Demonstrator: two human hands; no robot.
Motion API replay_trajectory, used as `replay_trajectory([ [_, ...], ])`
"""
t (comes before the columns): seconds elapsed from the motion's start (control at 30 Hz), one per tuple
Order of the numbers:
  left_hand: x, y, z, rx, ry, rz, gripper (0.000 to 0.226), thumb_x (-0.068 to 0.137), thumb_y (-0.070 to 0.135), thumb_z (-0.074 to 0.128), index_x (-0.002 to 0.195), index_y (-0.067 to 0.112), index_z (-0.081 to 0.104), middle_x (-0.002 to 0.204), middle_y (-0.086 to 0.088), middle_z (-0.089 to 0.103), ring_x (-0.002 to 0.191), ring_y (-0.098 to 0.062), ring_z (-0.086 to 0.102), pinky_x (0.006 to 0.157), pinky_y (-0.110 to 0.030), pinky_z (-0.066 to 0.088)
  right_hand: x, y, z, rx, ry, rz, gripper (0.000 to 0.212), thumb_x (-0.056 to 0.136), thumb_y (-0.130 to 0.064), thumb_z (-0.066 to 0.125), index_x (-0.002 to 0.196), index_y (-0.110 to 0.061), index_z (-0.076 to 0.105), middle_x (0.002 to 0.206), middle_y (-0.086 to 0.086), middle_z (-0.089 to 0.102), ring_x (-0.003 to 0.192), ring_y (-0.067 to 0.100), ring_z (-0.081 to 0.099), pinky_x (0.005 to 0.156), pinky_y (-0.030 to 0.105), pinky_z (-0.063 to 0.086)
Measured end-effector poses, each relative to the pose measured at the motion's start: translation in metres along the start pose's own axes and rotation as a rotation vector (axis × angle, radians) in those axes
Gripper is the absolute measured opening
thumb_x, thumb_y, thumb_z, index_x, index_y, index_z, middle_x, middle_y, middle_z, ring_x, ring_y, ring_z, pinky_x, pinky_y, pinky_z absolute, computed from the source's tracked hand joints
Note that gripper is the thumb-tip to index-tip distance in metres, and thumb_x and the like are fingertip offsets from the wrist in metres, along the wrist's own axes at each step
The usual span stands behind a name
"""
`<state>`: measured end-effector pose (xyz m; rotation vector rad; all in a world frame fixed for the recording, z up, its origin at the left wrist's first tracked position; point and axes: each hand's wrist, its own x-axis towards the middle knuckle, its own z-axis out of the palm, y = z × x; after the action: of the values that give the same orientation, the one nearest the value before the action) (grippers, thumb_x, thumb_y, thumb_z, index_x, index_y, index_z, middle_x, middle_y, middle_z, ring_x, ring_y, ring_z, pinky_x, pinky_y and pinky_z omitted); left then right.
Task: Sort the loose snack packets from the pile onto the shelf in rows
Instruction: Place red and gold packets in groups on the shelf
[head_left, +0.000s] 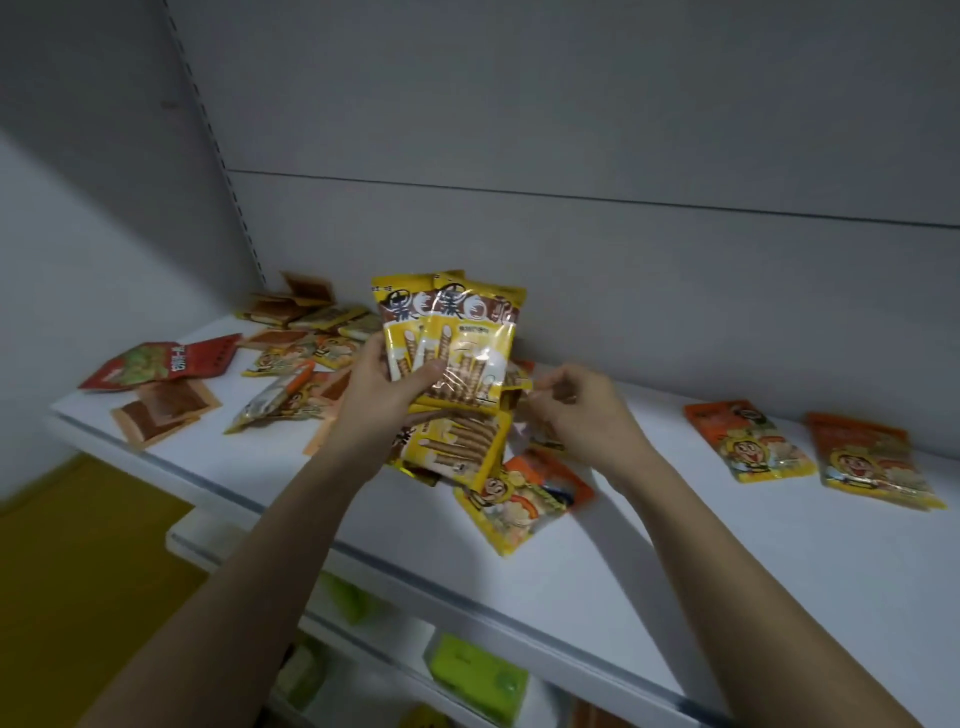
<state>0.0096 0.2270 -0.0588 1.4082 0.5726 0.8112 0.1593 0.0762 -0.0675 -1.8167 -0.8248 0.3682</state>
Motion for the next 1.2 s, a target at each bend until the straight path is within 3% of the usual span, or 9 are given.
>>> replay_trajectory([
  [0.13, 0.012, 0.0, -0.036, -0.061, 0.035, 0.012, 0.034, 0.092, 0.009, 0.07, 0.115, 0.029, 0.055, 0.121, -0.003, 0.07, 0.11, -0.026, 0.07, 0.094, -0.055, 0.055, -0.002, -0.021, 0.026, -0.264, -0.09, 0.0, 0.019, 0.089, -0.032, 0.071, 0.098, -0.022, 0.058, 0.093, -0.003, 0.066, 0.084, 0.014, 0.06, 0.065, 0.025, 0.044],
  [0.3, 0.022, -0.005, -0.064, -0.12, -0.004, -0.011, 0.04, 0.093, 0.011, 0.07, 0.125, 0.026, 0.052, 0.121, -0.001, 0.071, 0.11, -0.024, 0.07, 0.095, -0.054, 0.055, -0.009, -0.028, 0.046, -0.288, -0.104, 0.079, 0.021, 0.086, -0.028, 0.076, 0.101, -0.018, 0.064, 0.093, -0.001, 0.066, 0.069, 0.015, 0.061, 0.075, 0.035, 0.052],
  [0.47, 0.033, -0.005, -0.066, -0.18, -0.068, -0.017, 0.043, 0.095, 0.011, 0.066, 0.132, 0.023, 0.048, 0.122, 0.001, 0.071, 0.107, -0.019, 0.071, 0.087, -0.042, 0.059, -0.017, -0.035, 0.045, -0.232, -0.058, 0.099, 0.008, 0.09, -0.018, 0.072, 0.084, -0.022, 0.069, 0.086, -0.003, 0.065, 0.067, 0.005, 0.057, 0.062, 0.015, 0.048],
  [0.53, 0.039, -0.005, -0.06, -0.2, -0.075, -0.014, 0.044, 0.096, 0.012, 0.065, 0.136, 0.022, 0.048, 0.124, 0.001, 0.07, 0.109, -0.018, 0.071, 0.085, -0.039, 0.06, -0.022, -0.034, 0.033, -0.143, 0.017, 0.147, 0.01, 0.091, -0.015, 0.071, 0.083, -0.021, 0.069, 0.086, 0.0, 0.067, 0.072, 0.01, 0.06, 0.065, 0.016, 0.051],
  [0.63, 0.043, -0.002, -0.041, -0.261, -0.069, -0.005, 0.042, 0.099, 0.012, 0.062, 0.136, 0.025, 0.051, 0.126, 0.005, 0.069, 0.114, -0.014, 0.068, 0.091, -0.039, 0.056, -0.037, -0.027, 0.003, 0.037, 0.127, 0.168, 0.013, 0.093, -0.006, 0.065, 0.083, -0.014, 0.067, 0.084, 0.008, 0.065, 0.078, 0.021, 0.062, 0.075, 0.041, 0.056],
  [0.83, 0.015, -0.008, 0.018, -0.32, -0.157, -0.012, 0.042, 0.1, 0.01, 0.059, 0.139, 0.025, 0.051, 0.129, 0.007, 0.067, 0.113, -0.008, 0.067, 0.097, -0.045, 0.056, -0.082, -0.011, -0.052, 0.351, 0.383, 0.164, 0.016, 0.096, 0.006, 0.053, 0.085, -0.003, 0.059, 0.078, 0.01, 0.065, 0.07, 0.019, 0.064, 0.061, 0.024, 0.055],
  [0.93, -0.021, -0.016, 0.058, -0.339, -0.276, -0.073, 0.048, 0.1, 0.011, 0.059, 0.143, 0.026, 0.045, 0.128, 0.011, 0.066, 0.112, -0.007, 0.067, 0.092, -0.047, 0.058, -0.102, -0.004, -0.07, 0.52, 0.466, 0.161, 0.015, 0.097, 0.005, 0.051, 0.088, -0.003, 0.059, 0.079, 0.006, 0.069, 0.067, 0.014, 0.067, 0.065, 0.023, 0.057],
  [1.03, -0.063, -0.021, 0.105, -0.372, -0.384, -0.139, 0.052, 0.1, 0.012, 0.06, 0.143, 0.033, 0.042, 0.135, 0.014, 0.062, 0.12, -0.012, 0.063, 0.084, -0.046, 0.061, -0.124, 0.006, -0.092, 0.636, 0.543, 0.153, 0.006, 0.098, 0.004, 0.051, 0.098, 0.001, 0.056, 0.093, 0.016, 0.066, 0.072, 0.015, 0.07, 0.068, 0.024, 0.058],
  [1.2, -0.133, -0.017, 0.186, -0.395, -0.479, -0.158, 0.041, 0.1, 0.009, 0.057, 0.137, 0.024, 0.047, 0.122, 0.006, 0.071, 0.103, -0.016, 0.072, 0.068, -0.034, 0.061, -0.176, 0.029, -0.139, 0.516, 0.618, 0.186, 0.007, 0.098, -0.001, 0.055, 0.093, -0.006, 0.052, 0.103, 0.023, 0.061, 0.083, 0.025, 0.067, 0.07, 0.034, 0.059],
])
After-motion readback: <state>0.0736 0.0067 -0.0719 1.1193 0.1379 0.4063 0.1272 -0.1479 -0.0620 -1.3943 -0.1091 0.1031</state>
